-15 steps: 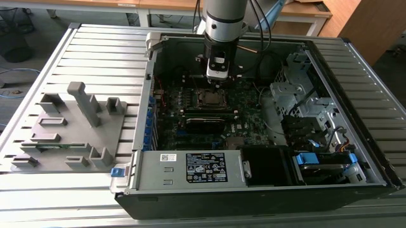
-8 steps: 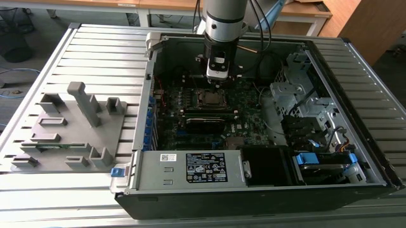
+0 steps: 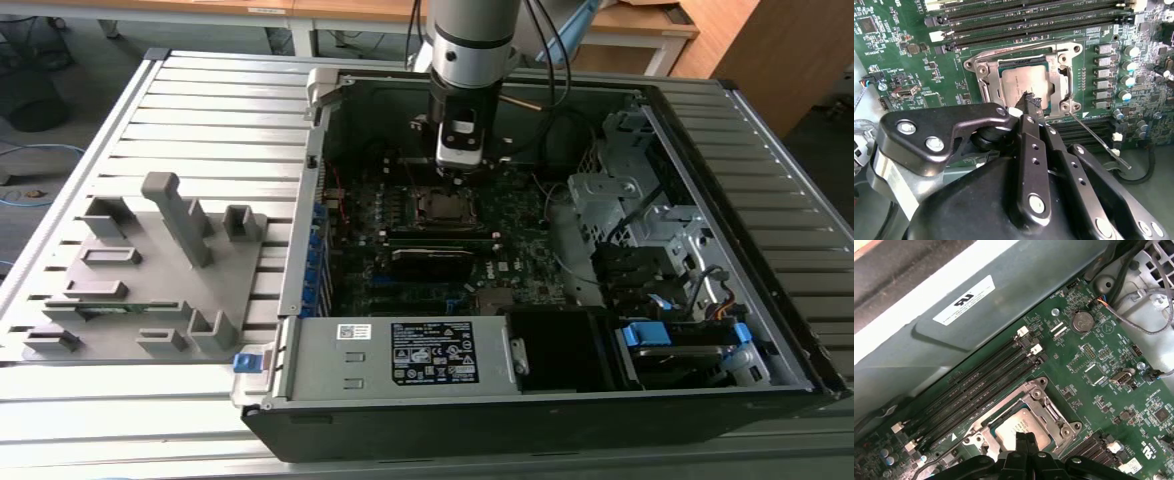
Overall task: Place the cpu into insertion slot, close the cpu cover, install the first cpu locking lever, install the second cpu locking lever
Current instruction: 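Close the cpu cover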
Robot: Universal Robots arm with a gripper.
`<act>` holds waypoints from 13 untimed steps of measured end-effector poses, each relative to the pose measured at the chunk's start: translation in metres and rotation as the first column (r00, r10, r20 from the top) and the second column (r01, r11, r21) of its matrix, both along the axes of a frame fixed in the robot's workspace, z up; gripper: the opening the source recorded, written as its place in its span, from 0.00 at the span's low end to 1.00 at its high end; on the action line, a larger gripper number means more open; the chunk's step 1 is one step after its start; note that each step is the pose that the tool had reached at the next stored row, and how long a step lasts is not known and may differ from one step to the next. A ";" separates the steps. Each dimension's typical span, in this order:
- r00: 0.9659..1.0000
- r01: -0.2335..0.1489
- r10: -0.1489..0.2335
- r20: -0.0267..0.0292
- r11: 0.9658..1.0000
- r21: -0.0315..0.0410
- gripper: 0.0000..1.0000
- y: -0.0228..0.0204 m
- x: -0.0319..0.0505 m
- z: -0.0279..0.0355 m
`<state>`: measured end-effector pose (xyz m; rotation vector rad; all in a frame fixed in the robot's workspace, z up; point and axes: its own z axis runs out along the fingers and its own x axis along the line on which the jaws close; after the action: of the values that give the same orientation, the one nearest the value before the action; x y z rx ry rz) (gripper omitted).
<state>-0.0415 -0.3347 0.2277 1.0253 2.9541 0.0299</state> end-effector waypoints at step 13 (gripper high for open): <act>0.989 -0.151 0.151 0.000 0.989 0.000 0.10 0.0000 0.0000 -0.0005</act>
<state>-0.0416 -0.3348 0.2272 0.7989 3.0247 0.0313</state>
